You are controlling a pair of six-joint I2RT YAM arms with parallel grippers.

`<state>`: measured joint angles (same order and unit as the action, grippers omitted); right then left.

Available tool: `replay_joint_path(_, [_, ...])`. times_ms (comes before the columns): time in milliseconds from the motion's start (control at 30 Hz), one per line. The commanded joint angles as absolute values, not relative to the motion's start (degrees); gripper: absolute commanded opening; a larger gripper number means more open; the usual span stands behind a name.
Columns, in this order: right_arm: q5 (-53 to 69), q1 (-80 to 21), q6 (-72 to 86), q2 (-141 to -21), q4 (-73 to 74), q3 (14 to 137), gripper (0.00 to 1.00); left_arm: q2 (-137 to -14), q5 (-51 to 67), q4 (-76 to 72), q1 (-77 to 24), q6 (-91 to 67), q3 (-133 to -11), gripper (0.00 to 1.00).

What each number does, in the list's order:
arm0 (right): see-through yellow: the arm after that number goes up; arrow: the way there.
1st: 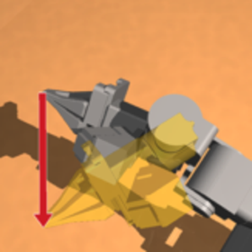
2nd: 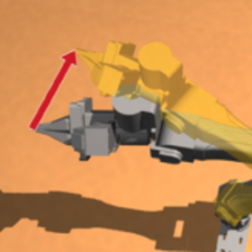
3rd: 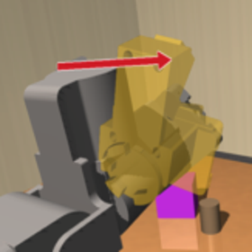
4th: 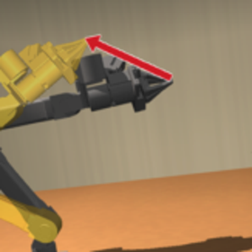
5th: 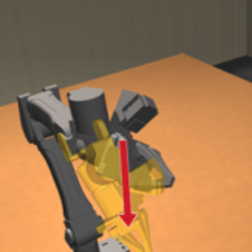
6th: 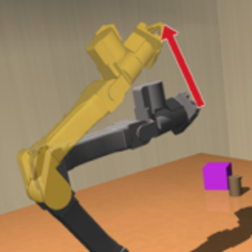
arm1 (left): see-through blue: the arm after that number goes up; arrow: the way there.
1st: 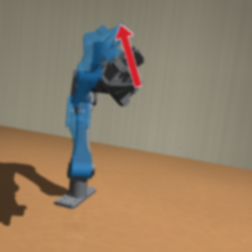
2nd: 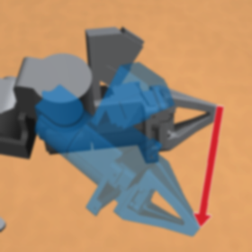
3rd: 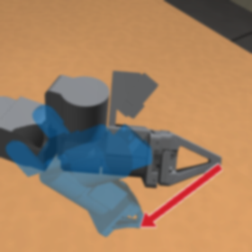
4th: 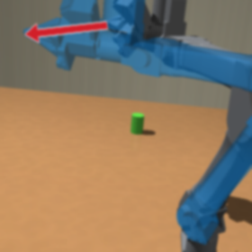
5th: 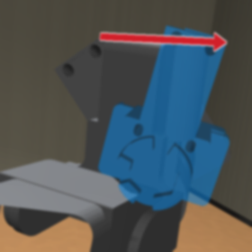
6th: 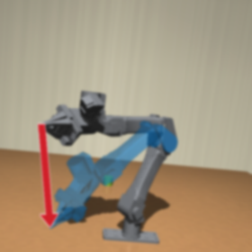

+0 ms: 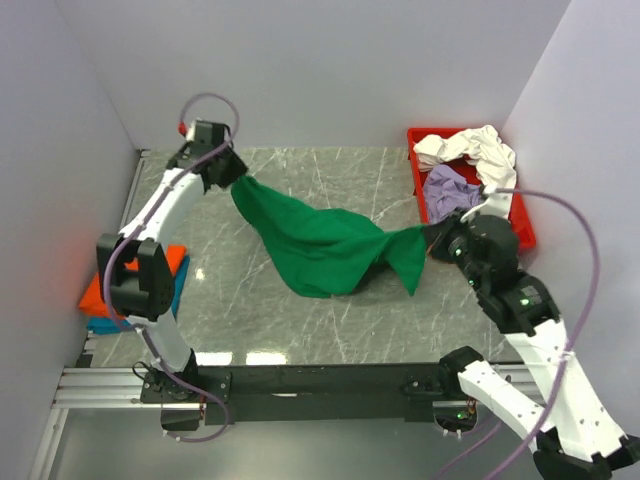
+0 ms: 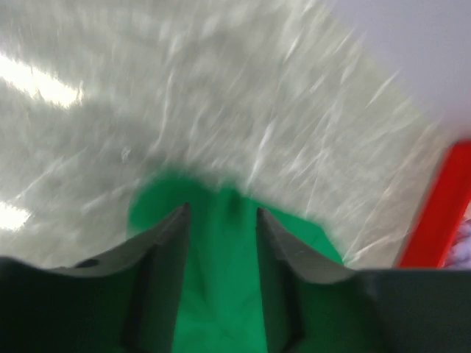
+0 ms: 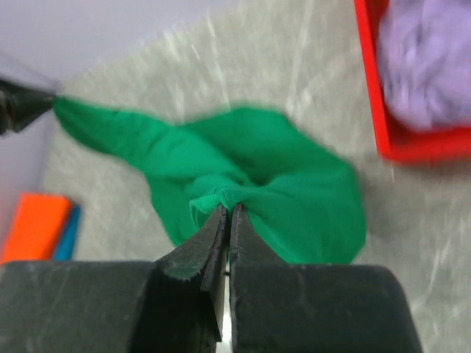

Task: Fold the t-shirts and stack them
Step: Flatten the tshirt out

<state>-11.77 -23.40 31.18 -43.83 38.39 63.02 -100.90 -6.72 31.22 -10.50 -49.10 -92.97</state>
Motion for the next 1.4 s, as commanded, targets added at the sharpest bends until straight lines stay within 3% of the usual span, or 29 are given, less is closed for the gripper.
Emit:
replay_joint_path(0, [-8.97,-23.03,33.31,-42.63,34.28,53.65,0.00,-100.55,-3.51,29.63,-13.70,-46.32,-87.99,0.50])
replay_joint_path(67, [-9.75,-23.03,33.75,-42.63,33.05,50.03,0.00,-98.97,-4.04,27.70,-16.16,-46.75,-83.26,0.62])
replay_joint_path(100, [-10.54,-23.03,33.84,-42.80,32.96,49.49,0.00,-98.01,-5.17,26.82,-17.30,-46.67,-81.41,0.80])
replay_joint_path(133, [-12.37,-22.94,33.75,-43.50,32.87,49.31,0.00,-95.82,-6.75,26.11,-20.01,-46.67,-79.65,0.85])
replay_joint_path(200, [-13.27,-23.03,33.40,-44.29,32.43,49.48,0.00,-93.00,-9.39,25.23,-23.10,-47.37,-74.64,0.92])
replay_joint_path(300, [-16.25,-22.85,32.44,-46.14,33.05,51.67,0.00,-85.11,-14.58,24.43,-30.39,-48.42,-67.17,0.92])
replay_joint_path(367, [-18.09,-22.24,31.64,-47.19,33.13,53.34,0.00,-82.45,-17.48,24.52,-35.47,-49.65,-61.82,0.86])
replay_joint_path(400, [-18.37,-21.98,31.29,-47.55,32.87,53.87,0.00,-80.35,-18.45,24.78,-36.99,-50.35,-60.22,0.75])
replay_joint_path(500, [-18.37,-20.31,30.32,-48.95,32.43,55.97,0.00,-78.32,-20.82,25.05,-43.14,-52.11,-55.21,0.55])
replay_joint_path(700, [-14.25,-15.21,29.18,-52.47,31.12,62.48,0.00,-84.79,-26.98,26.72,-53.34,-53.18,-55.28,0.43])
replay_joint_path(967, [-10.64,-13.54,28.74,-58.97,30.50,69.43,0.00,-95.26,-28.48,24.52,-60.55,-49.23,-63.27,0.45])
replay_joint_path(1367, [-7.21,-11.34,28.92,-62.75,28.04,68.64,0.00,-106.61,-29.71,25.75,-63.54,-47.37,-71.46,0.50])
